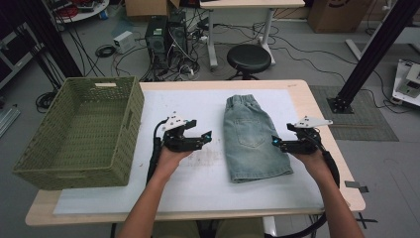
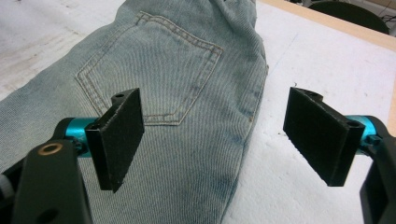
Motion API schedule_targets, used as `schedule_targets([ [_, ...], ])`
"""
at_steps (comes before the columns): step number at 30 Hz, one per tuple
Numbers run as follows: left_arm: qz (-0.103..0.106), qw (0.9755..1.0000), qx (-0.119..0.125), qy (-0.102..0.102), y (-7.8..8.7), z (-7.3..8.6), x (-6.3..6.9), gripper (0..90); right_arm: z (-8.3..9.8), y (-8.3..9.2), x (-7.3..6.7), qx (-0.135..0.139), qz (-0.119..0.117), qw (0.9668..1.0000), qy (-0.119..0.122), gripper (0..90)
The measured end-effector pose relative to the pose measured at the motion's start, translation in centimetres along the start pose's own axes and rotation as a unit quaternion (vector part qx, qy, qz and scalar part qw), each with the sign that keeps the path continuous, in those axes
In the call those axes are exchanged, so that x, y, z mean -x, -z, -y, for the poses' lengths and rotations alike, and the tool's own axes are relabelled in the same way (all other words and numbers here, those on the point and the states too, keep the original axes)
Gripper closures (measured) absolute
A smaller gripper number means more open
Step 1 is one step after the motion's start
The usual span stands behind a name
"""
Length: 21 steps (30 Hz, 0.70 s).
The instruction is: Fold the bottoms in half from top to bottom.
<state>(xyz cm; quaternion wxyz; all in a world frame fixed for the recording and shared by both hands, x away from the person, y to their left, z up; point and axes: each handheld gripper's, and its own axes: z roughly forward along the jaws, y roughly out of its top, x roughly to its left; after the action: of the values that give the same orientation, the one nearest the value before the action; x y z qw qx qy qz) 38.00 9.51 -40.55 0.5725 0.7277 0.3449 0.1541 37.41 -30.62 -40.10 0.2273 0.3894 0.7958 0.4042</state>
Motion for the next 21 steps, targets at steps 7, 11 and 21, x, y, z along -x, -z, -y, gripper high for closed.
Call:
schedule_targets([
  [7, 0.003, 0.9995, -0.032, 0.006, -2.8, 0.0, 1.0, 21.8, 0.3, 0.1, -0.1, 0.0, -0.002, 1.0, -0.002, 20.8],
  [11, -0.001, 0.9985, -0.053, 0.012, -4.5, 0.3, 1.4, 21.8, 0.3, 0.1, -0.1, 0.002, -0.001, 1.0, 0.002, 20.8],
  [21, -0.008, 0.9924, -0.113, 0.047, -7.6, 1.9, 1.8, 22.3, 0.4, -0.1, -0.3, -0.008, -0.001, 0.9999, 0.007, 20.8],
])
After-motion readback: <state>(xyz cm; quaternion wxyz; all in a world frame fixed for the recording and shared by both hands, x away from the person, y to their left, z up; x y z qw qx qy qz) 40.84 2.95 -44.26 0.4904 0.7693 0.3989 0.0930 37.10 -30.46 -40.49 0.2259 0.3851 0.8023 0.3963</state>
